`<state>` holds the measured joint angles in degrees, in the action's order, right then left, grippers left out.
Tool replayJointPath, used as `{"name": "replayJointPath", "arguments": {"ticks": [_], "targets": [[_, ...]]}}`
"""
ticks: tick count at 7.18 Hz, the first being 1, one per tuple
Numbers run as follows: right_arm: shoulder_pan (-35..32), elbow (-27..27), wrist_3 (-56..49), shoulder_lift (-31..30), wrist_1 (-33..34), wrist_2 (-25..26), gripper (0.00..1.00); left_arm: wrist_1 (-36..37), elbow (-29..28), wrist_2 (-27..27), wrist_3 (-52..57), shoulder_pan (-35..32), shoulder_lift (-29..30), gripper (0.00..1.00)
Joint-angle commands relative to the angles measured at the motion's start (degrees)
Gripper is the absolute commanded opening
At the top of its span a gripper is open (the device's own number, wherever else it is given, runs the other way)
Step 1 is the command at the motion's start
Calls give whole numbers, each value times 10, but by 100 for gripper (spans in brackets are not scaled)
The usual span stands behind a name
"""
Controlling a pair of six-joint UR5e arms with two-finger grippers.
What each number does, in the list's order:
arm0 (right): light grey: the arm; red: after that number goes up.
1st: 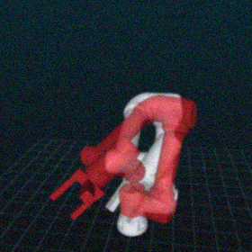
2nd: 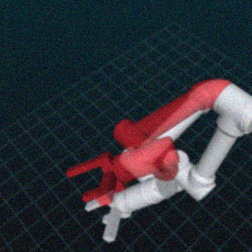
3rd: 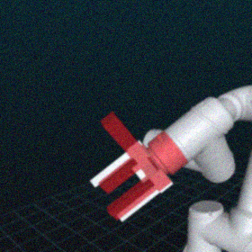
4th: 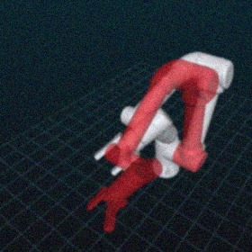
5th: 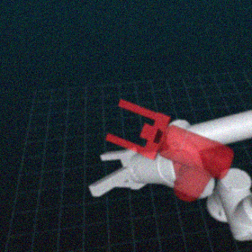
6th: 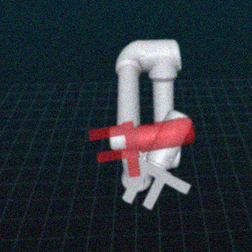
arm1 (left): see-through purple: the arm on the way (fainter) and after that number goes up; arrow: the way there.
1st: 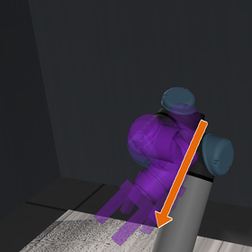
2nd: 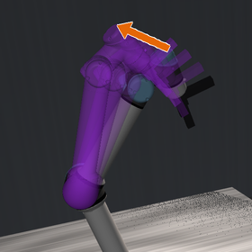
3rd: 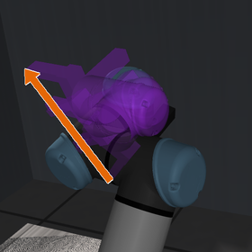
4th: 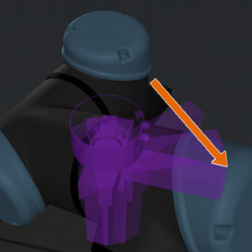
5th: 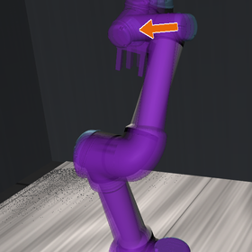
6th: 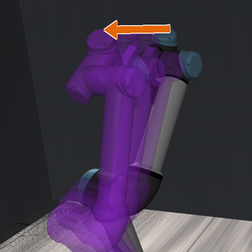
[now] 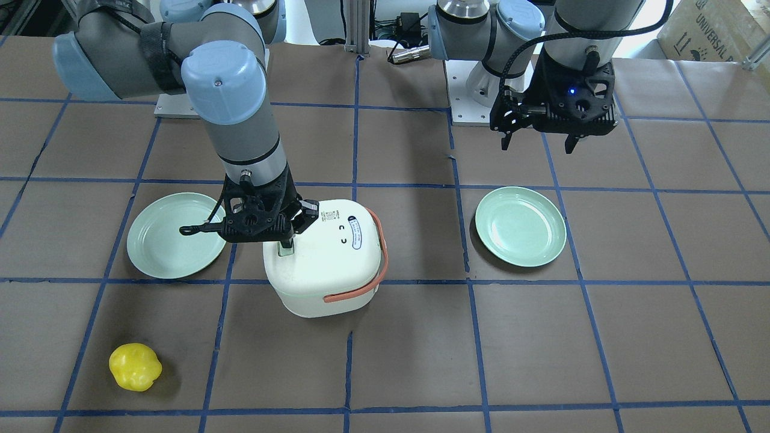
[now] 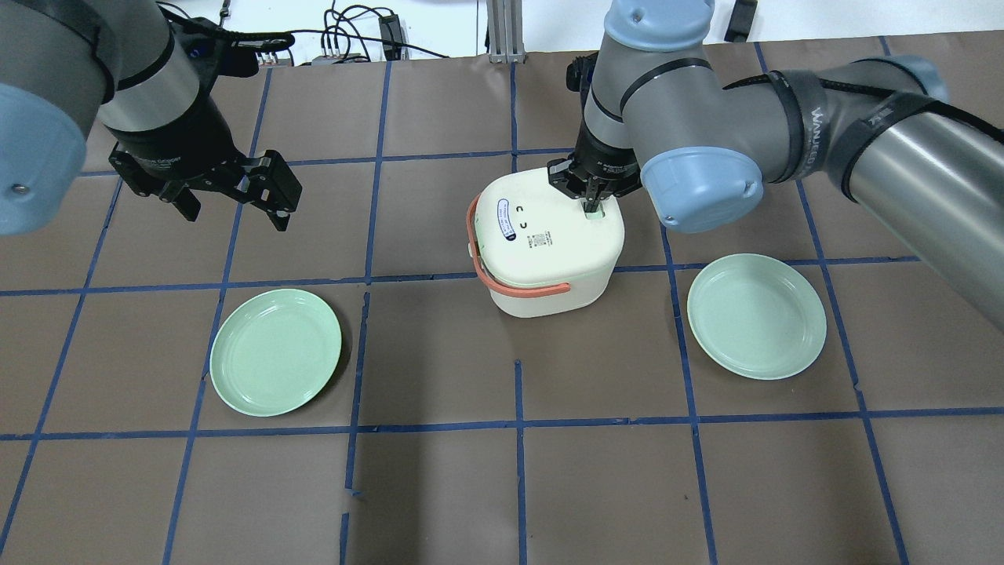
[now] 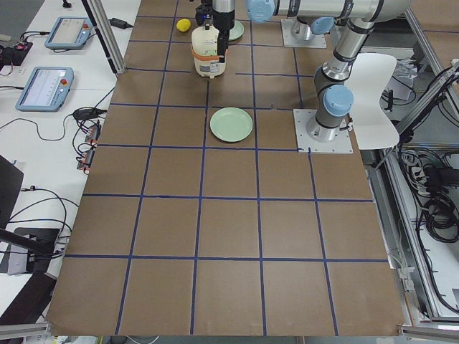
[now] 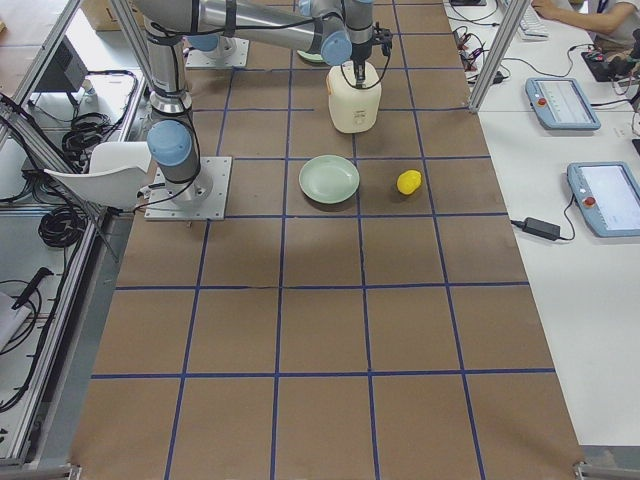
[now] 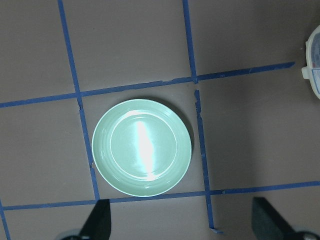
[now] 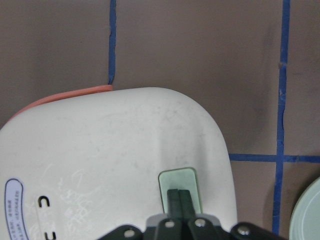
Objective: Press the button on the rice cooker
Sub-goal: 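Press down on the green button with the right gripper fingertips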
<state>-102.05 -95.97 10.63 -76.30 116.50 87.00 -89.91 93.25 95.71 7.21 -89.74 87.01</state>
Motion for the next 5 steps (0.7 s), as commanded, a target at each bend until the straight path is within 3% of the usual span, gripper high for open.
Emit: {"name": "replayJointPath", "arguments": {"ticks": [1, 5], "targets": [[0, -2, 0, 0, 3, 1, 5, 0, 0, 0, 0, 0, 0, 100], [0, 11, 0, -32, -51, 9, 6, 0, 0, 0, 0, 0, 0, 100]]}}
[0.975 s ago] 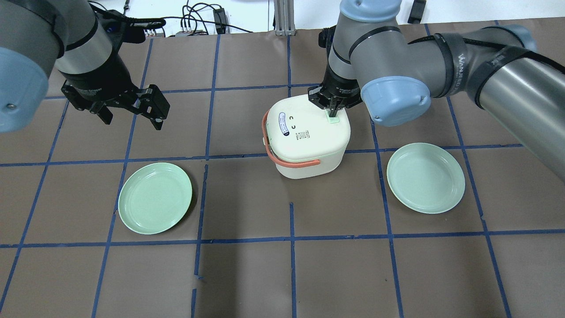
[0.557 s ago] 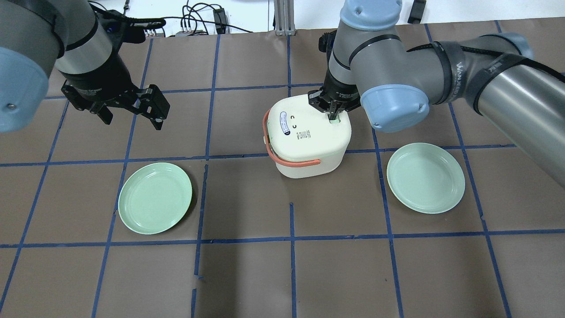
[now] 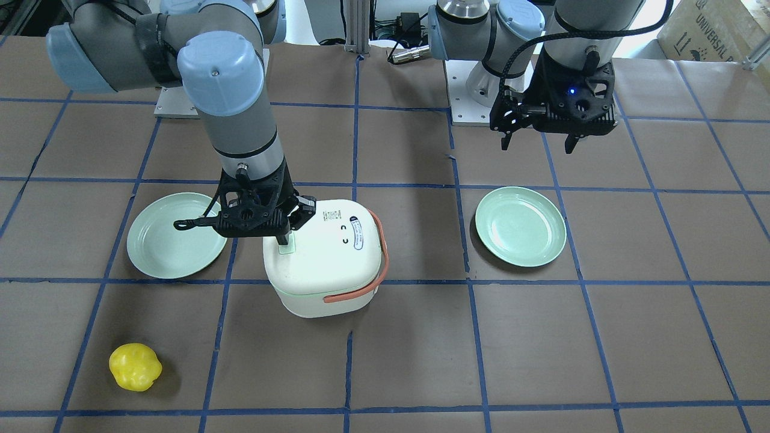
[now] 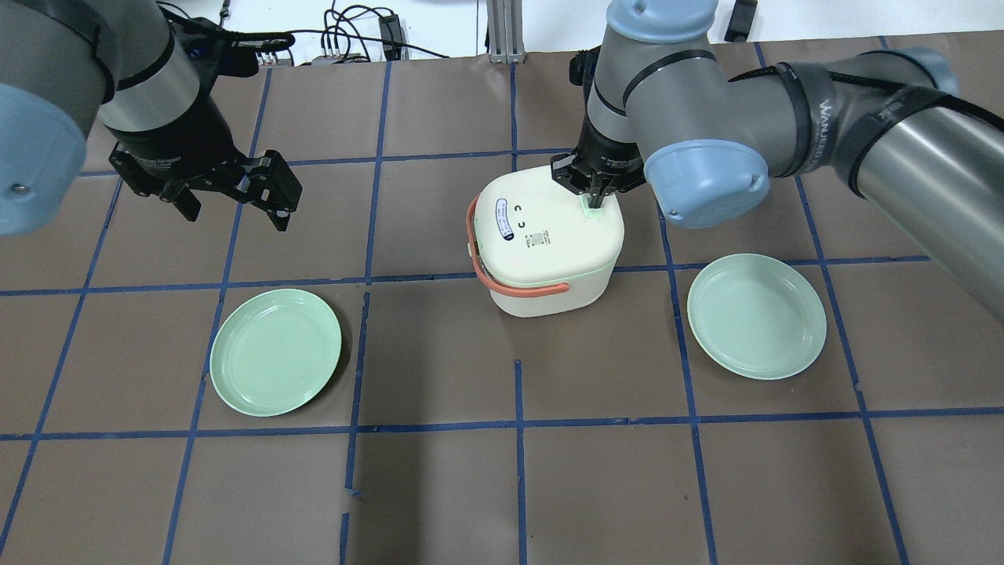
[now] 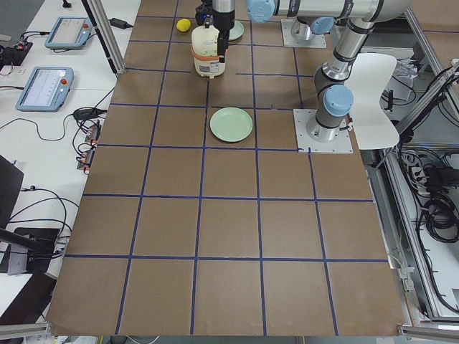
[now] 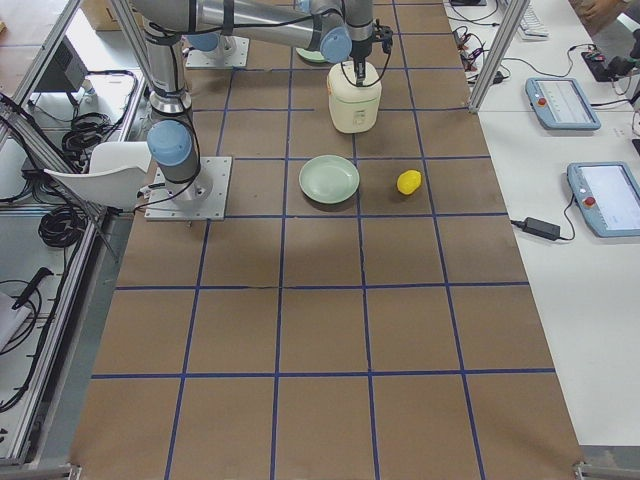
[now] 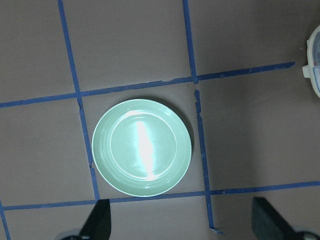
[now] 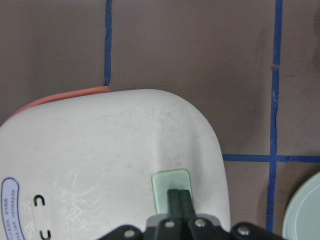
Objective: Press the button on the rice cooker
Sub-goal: 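Lift the right gripper as the rice cooker lid springs open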
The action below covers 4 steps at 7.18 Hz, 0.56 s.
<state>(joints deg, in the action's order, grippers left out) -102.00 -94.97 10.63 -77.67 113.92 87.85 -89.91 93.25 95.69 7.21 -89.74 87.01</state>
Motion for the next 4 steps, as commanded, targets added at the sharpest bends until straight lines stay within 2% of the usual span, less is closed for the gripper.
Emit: {"name": "replayJointPath", "arguments": {"ticks": [1, 2, 3, 4], "targets": [[0, 2, 0, -34, -49, 0, 9, 0, 1, 0, 0, 0, 0, 100], [1, 5, 0, -60, -81, 0, 29, 0, 0, 0, 0, 0, 0, 100], [5, 18, 0, -70, -101, -1, 89, 0, 1, 0, 0, 0, 0, 100], [10, 37, -1, -68, -106, -2, 100, 0, 0, 0, 0, 0, 0, 100]]}}
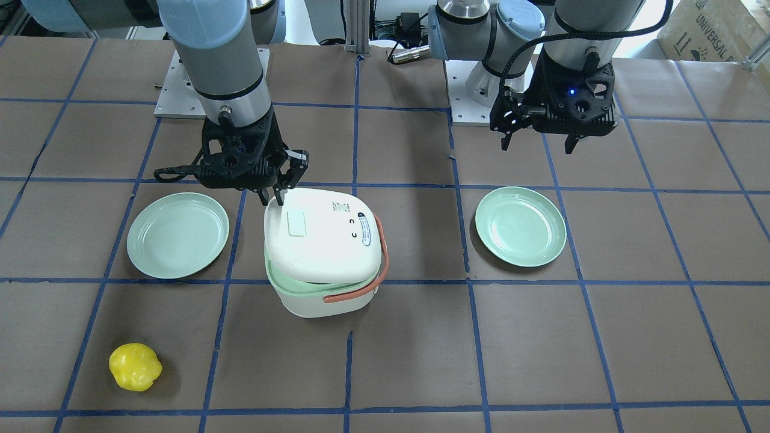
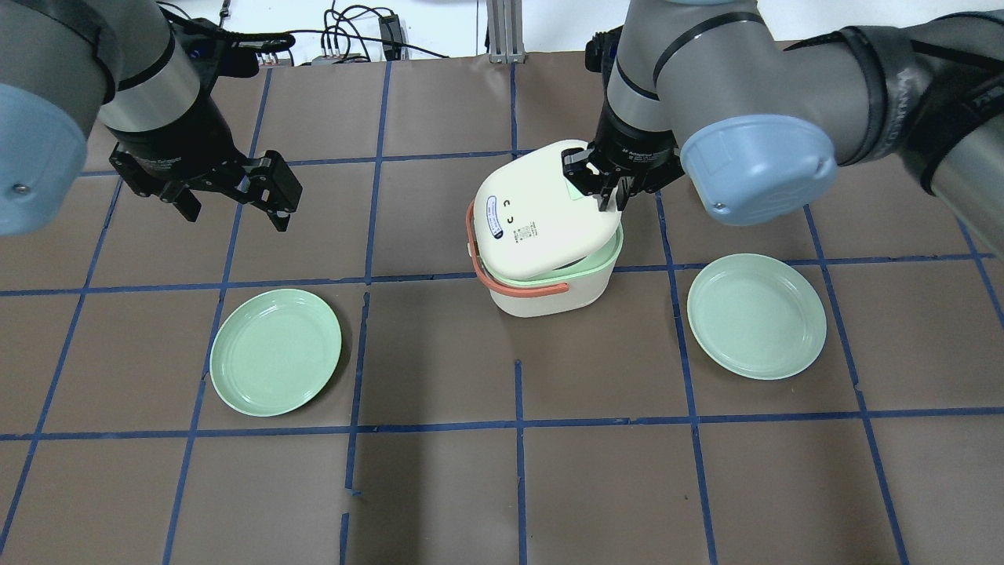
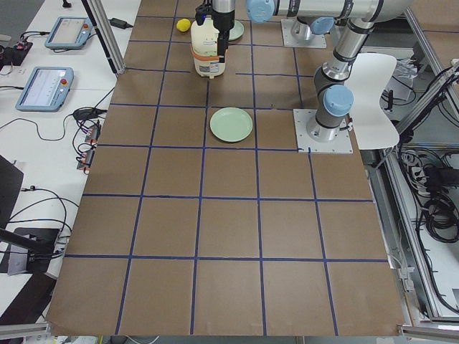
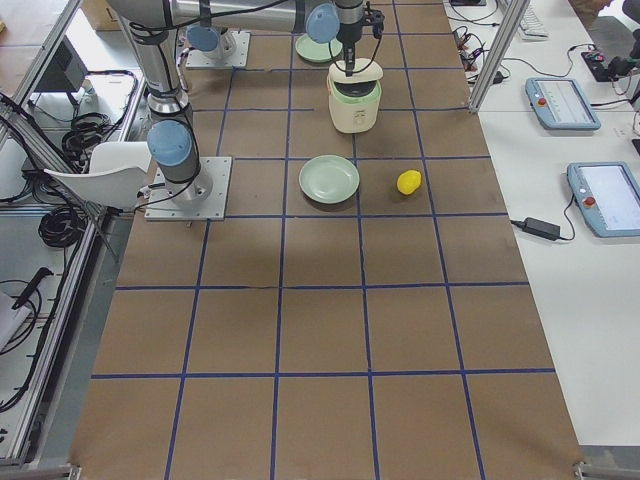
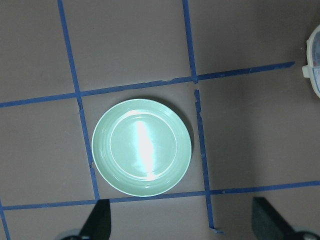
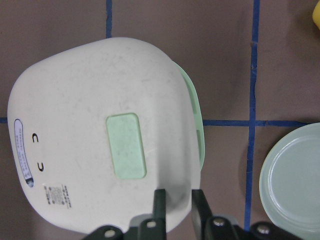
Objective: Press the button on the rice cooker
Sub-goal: 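Lift the right gripper as the rice cooker lid springs open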
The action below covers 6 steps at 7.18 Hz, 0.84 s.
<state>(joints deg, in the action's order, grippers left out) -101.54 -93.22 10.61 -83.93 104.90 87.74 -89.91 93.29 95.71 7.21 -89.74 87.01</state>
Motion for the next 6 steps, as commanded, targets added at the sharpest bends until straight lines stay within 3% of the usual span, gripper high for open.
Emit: {"name": "replayJointPath", "arguments": {"ticks": [1, 6], "targets": [[9, 47, -1, 1, -17, 3, 100, 0, 0, 0, 0, 0, 0, 100], [97, 68, -8, -15, -47, 19, 100, 0, 0, 0, 0, 0, 0, 100]]}}
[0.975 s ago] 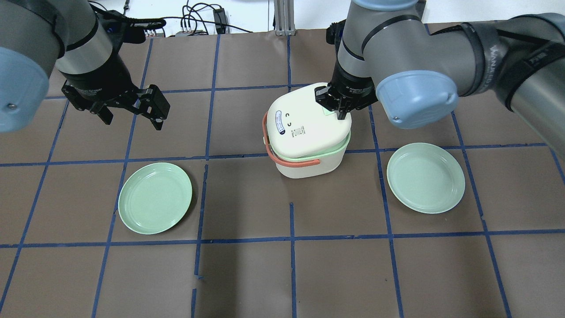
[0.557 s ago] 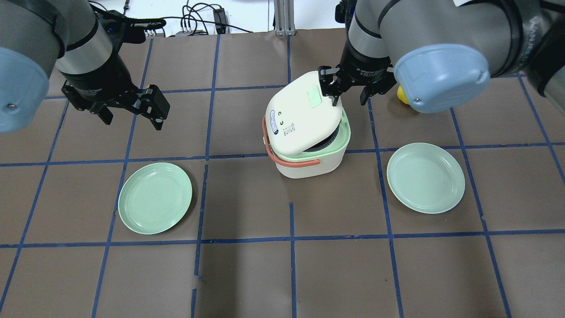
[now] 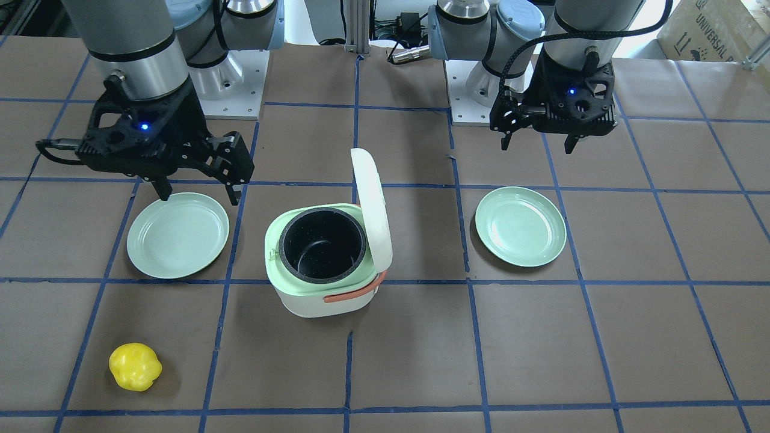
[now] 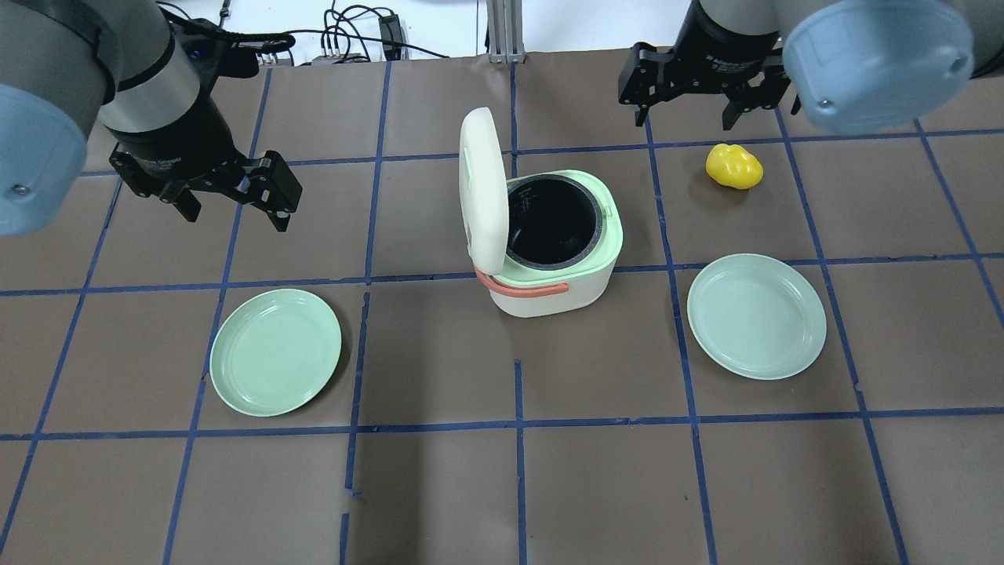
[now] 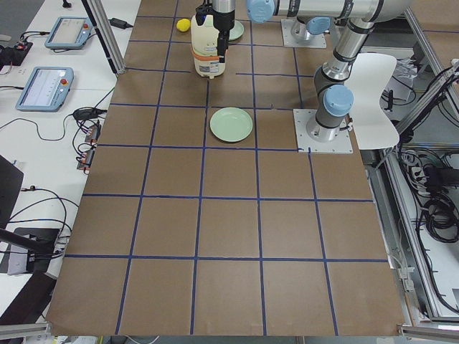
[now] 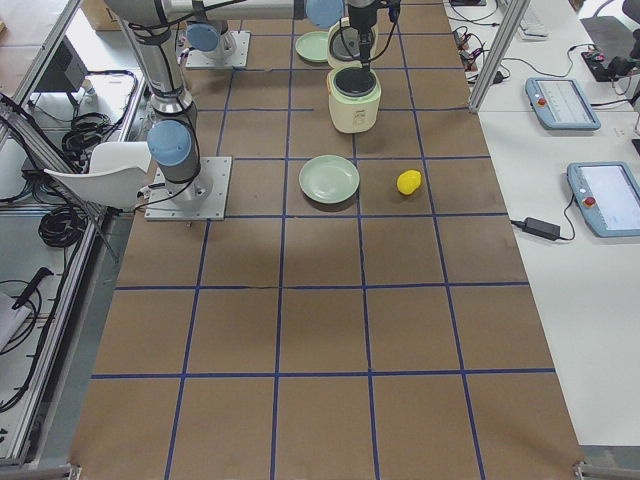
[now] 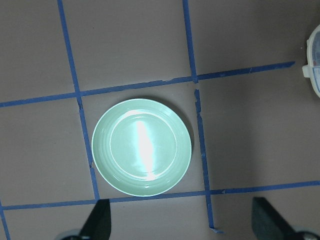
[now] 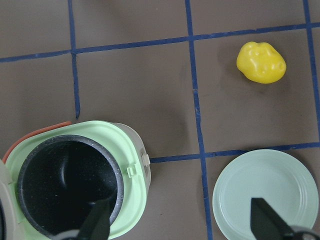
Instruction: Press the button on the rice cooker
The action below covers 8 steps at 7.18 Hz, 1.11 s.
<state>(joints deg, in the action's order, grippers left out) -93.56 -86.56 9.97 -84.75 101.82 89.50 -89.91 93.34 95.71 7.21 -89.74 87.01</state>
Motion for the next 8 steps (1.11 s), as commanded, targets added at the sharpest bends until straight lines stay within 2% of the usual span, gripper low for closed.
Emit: {"name": "replayJointPath", "arguments": {"ticks": [1, 3, 5, 8], "targets": [[27, 1, -1, -11, -18, 1, 100, 0, 0, 0, 0, 0, 0, 100], [48, 0, -14, -17, -36, 1, 100, 0, 0, 0, 0, 0, 0, 100], [87, 2, -92, -26, -71, -1, 100, 0, 0, 0, 0, 0, 0, 100], [84, -7, -74, -36, -72, -17, 100, 0, -1, 0, 0, 0, 0, 100]]}}
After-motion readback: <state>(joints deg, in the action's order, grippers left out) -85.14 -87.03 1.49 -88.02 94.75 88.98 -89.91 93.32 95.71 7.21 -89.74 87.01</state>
